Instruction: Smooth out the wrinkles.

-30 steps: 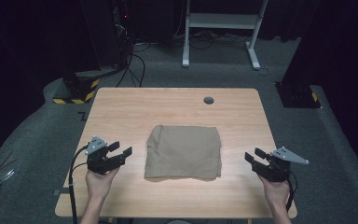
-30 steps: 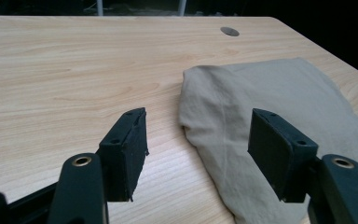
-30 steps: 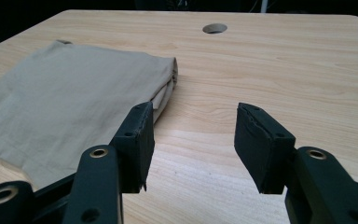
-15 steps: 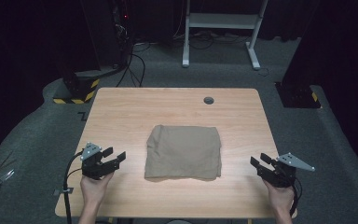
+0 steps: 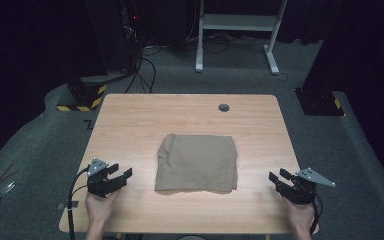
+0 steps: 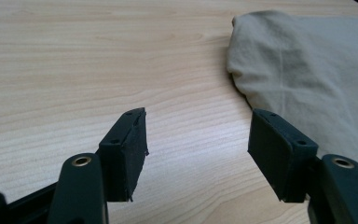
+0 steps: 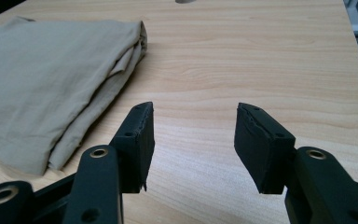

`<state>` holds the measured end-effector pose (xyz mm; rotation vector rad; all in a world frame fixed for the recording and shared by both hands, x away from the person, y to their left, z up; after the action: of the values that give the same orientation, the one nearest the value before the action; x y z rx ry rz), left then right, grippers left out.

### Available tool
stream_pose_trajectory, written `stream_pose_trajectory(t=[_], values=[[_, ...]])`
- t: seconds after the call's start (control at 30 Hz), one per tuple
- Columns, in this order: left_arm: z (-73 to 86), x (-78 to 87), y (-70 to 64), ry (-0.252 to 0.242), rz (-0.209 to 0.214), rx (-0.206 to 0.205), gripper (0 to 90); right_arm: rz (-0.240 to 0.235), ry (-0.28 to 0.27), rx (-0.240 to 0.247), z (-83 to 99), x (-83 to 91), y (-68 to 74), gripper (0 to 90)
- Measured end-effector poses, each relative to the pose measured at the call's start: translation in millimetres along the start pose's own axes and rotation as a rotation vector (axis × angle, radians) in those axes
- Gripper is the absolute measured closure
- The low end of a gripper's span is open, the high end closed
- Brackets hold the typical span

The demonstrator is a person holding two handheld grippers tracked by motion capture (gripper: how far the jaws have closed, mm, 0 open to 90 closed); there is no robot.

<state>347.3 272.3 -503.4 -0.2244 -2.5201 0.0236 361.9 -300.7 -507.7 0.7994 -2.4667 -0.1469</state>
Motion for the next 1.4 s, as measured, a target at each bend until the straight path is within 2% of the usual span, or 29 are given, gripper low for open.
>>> stream_pose_trajectory(t=[0.4,0.63,0.87,1.17,1.4], values=[[14.5,-13.9,-0.1,0.044,-0.014,0.01,37.5,0.014,0.041,-0.025,12.1,-9.9,-5.0,47.6],[19.7,-22.4,-2.1,0.064,-0.027,0.0,37.5,0.03,0.066,-0.006,13.7,-15.3,-5.6,47.6],[24.1,-30.4,-1.4,0.086,-0.061,-0.015,37.6,0.058,0.106,0.015,15.9,-22.3,-7.4,47.3],[26.2,-36.3,-0.4,0.084,-0.094,-0.023,37.6,0.087,0.133,0.029,17.7,-28.4,-9.6,47.1],[24.3,-40.9,-3.1,0.088,-0.114,-0.05,37.6,0.106,0.141,0.031,16.8,-30.2,-11.1,46.7]])
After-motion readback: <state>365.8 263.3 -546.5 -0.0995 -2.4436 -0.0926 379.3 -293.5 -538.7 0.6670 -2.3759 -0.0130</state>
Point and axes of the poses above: each handheld gripper's, and its own axes: x roughly backward along the jaws, z roughly out of its underside, y roughly to its left, the point moved 3 cm from there along -x, roughly forward along the jaws, and after that the axes turned 11 degrees about -z, right-handed, at the moved point
